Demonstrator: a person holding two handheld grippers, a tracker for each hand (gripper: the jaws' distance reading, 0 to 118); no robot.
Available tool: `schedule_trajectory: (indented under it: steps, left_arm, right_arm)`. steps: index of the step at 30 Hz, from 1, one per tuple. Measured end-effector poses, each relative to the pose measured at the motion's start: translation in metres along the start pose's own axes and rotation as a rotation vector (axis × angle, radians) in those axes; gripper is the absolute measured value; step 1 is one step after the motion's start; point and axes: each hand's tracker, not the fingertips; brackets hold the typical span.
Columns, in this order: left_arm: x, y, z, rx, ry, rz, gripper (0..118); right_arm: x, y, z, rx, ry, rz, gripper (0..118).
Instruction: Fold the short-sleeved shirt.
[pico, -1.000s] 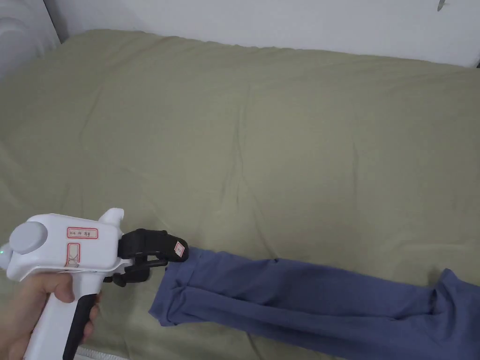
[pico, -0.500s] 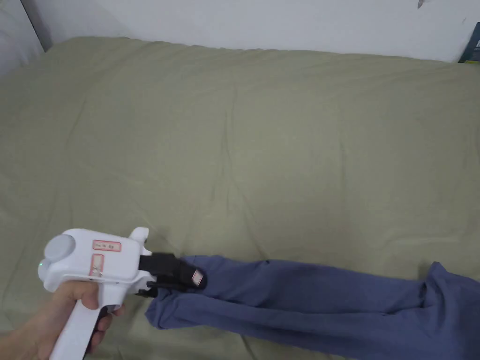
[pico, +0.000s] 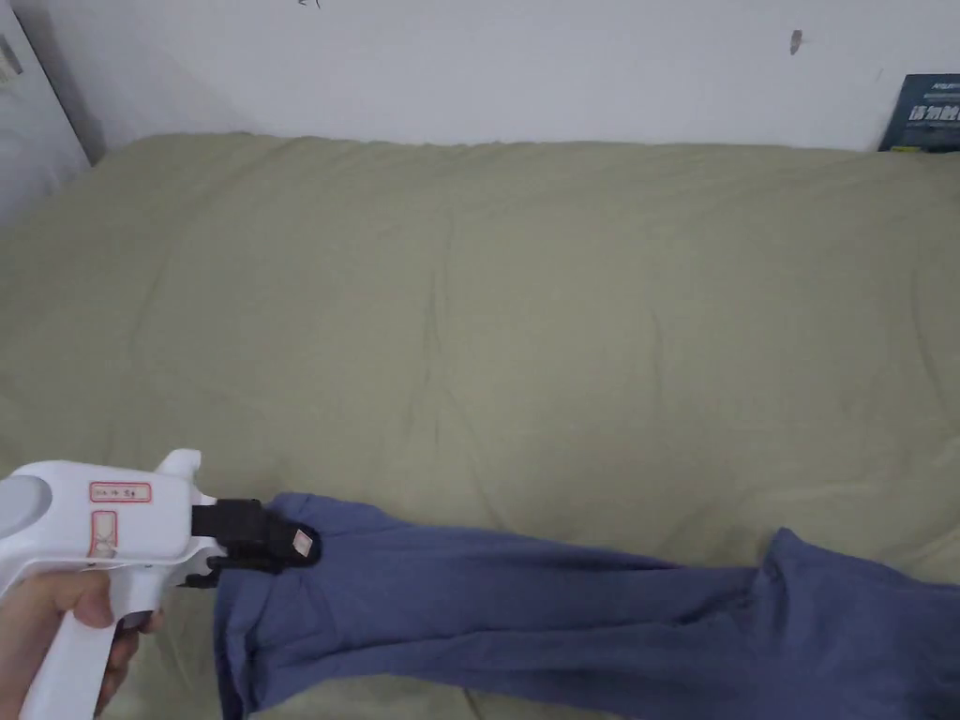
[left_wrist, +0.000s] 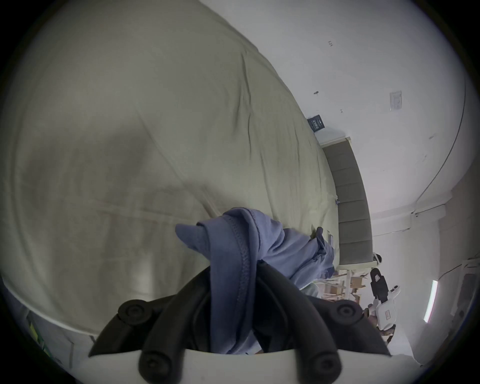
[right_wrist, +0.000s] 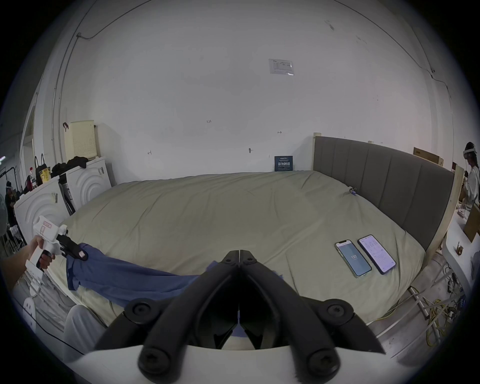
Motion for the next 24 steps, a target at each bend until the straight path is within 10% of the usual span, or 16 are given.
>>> schedule_trajectory:
  steps: [24]
  left_arm:
    - [0.187, -0.048, -0.102, 0.064, 0.467, -0.407, 6]
  right_arm:
    - [0.029, -0.020, -0.004, -0.053, 0.040, -0.081, 0]
